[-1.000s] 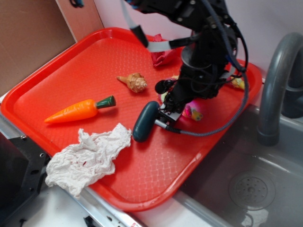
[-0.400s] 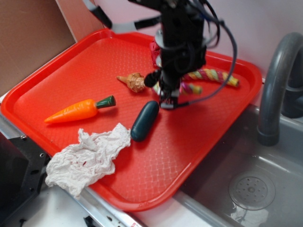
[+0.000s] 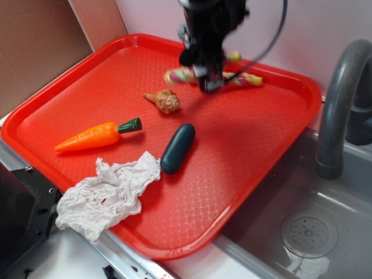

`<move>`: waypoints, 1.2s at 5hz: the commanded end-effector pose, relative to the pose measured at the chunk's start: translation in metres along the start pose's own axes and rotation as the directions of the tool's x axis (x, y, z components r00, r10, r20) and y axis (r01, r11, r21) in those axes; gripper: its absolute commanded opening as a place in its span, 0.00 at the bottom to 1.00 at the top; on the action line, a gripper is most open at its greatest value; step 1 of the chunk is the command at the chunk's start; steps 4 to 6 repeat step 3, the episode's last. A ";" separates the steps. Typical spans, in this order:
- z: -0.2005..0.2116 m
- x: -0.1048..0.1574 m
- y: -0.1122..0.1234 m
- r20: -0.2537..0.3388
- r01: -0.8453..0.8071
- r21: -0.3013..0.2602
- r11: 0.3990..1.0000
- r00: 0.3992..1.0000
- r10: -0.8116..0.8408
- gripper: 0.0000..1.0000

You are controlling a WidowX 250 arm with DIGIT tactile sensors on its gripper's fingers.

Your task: Grab the multicolored rope.

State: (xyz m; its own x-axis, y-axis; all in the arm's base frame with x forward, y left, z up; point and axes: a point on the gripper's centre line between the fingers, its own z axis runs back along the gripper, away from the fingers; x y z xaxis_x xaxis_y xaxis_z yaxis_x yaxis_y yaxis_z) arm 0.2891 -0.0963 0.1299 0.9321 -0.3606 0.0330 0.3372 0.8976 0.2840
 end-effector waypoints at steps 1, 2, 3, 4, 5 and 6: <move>0.099 -0.034 0.030 -0.004 -0.453 0.003 0.892 0.892 0.453 0.00; 0.118 -0.049 0.039 0.047 -0.530 0.007 0.848 0.848 0.529 0.00; 0.112 -0.057 0.045 0.014 -0.608 0.019 0.794 0.794 0.607 0.00; 0.112 -0.057 0.045 0.014 -0.608 0.019 0.794 0.794 0.607 0.00; 0.112 -0.057 0.045 0.014 -0.608 0.019 0.794 0.794 0.607 0.00; 0.112 -0.057 0.045 0.014 -0.608 0.019 0.794 0.794 0.607 0.00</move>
